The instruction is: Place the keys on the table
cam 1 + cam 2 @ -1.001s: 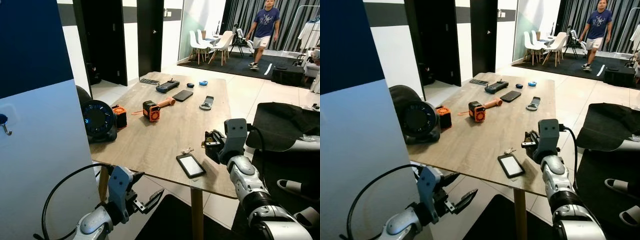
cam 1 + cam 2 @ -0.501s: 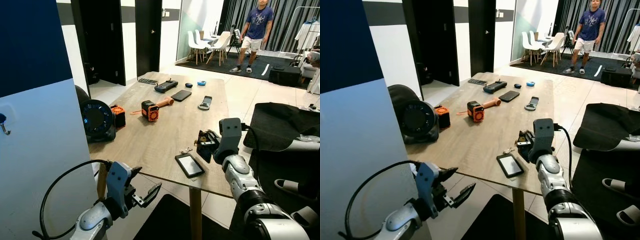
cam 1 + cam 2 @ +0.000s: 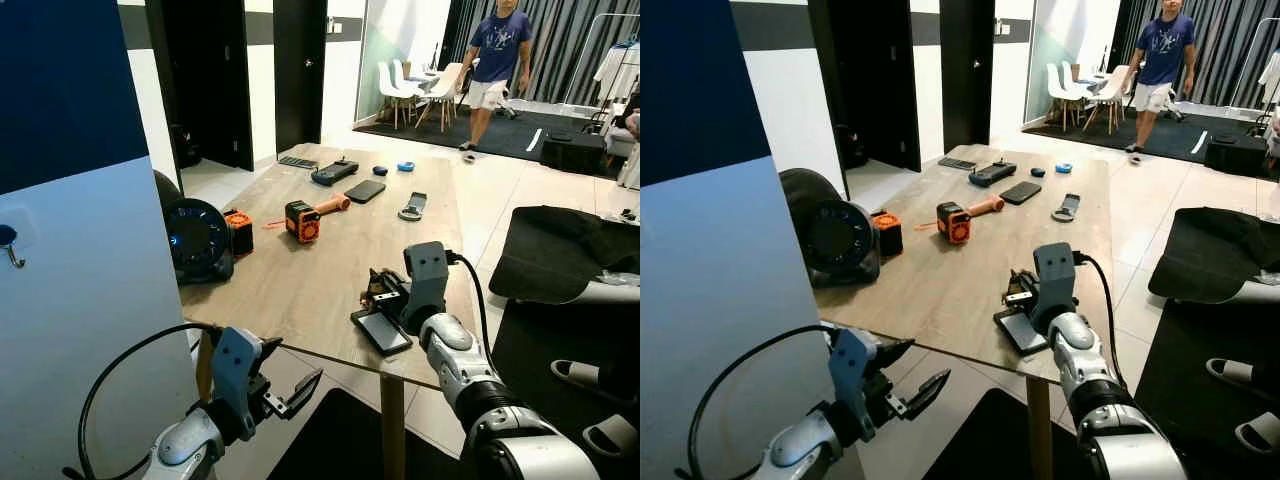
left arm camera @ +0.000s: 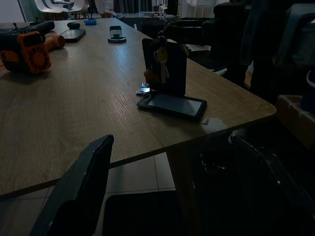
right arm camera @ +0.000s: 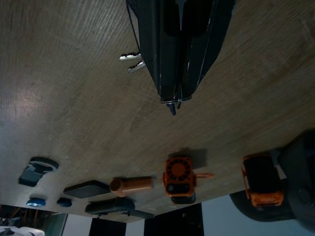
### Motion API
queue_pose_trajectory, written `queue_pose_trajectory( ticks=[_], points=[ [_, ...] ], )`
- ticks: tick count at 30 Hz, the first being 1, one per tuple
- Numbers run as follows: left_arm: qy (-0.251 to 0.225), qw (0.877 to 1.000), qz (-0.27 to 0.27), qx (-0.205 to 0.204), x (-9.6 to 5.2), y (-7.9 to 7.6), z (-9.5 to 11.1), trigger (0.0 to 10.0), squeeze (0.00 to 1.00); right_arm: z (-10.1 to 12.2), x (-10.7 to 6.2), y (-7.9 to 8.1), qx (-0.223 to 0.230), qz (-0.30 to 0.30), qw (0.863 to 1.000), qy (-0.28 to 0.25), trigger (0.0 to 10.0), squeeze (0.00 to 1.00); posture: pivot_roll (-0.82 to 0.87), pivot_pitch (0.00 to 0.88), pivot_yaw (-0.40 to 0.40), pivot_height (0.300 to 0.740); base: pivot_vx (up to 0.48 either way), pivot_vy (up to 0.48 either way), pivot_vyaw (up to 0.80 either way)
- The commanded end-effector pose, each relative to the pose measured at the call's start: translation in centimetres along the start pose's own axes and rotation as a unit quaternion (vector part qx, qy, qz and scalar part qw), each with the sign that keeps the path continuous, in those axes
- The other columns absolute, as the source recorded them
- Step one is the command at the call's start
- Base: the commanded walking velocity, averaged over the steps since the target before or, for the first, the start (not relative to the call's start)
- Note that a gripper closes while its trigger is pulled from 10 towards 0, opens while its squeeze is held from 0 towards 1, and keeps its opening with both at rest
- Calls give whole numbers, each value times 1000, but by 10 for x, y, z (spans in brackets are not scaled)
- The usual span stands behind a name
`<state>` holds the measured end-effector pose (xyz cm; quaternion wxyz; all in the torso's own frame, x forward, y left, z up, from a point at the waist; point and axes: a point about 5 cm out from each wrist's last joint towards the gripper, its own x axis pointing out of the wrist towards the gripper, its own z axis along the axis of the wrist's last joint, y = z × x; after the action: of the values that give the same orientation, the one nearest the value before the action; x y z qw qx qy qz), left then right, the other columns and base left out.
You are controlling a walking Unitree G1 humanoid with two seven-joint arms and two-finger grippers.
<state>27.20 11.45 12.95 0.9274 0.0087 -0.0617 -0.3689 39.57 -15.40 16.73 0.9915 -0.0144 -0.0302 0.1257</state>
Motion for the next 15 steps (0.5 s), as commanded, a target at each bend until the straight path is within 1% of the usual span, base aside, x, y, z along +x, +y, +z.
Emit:
queue_pose_trajectory(
  ticks=[1,11,15],
  points=[
    [0,1000,-8,0,1,-3,2,10000,0,-5,-1,3,-2,8,1000,11,10000,0,67,33,-25,740,0,0,0],
    [1,1000,-14,1,2,-4,1,10000,0,-22,-8,9,-21,29,998,46,10000,0,61,29,-21,740,0,0,0],
    [1,1000,-14,1,3,-4,1,10000,0,-23,-8,9,-22,30,998,49,10000,0,61,29,-21,740,0,0,0]
  ],
)
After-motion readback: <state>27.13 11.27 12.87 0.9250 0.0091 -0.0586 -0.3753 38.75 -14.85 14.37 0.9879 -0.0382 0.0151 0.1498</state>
